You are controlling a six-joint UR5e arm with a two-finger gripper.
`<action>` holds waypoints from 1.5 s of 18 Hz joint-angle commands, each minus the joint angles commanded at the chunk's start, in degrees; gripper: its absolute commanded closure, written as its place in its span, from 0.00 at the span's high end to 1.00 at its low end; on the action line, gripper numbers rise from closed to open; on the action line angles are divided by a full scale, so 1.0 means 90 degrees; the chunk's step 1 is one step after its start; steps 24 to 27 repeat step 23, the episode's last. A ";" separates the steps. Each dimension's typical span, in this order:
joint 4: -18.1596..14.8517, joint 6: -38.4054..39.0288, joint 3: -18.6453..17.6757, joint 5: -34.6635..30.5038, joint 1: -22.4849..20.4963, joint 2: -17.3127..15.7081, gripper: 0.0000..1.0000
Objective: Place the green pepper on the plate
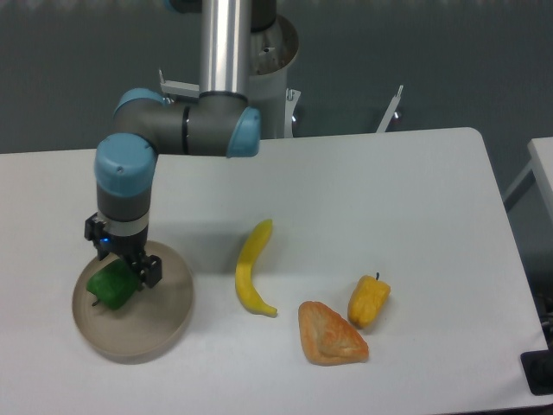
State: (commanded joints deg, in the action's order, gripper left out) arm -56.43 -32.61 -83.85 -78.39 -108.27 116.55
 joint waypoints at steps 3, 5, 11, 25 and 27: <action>0.0010 -0.0117 0.0087 -0.0215 -0.0508 -0.0108 1.00; 0.0000 -0.0418 0.0204 -0.0371 -0.0850 -0.0109 1.00; -0.0029 -0.2038 0.0458 -0.0840 -0.1739 -0.0079 1.00; -0.0029 -0.3779 0.1084 -0.1514 -0.2345 0.0536 1.00; -0.0029 -0.3779 0.1084 -0.1514 -0.2345 0.0536 1.00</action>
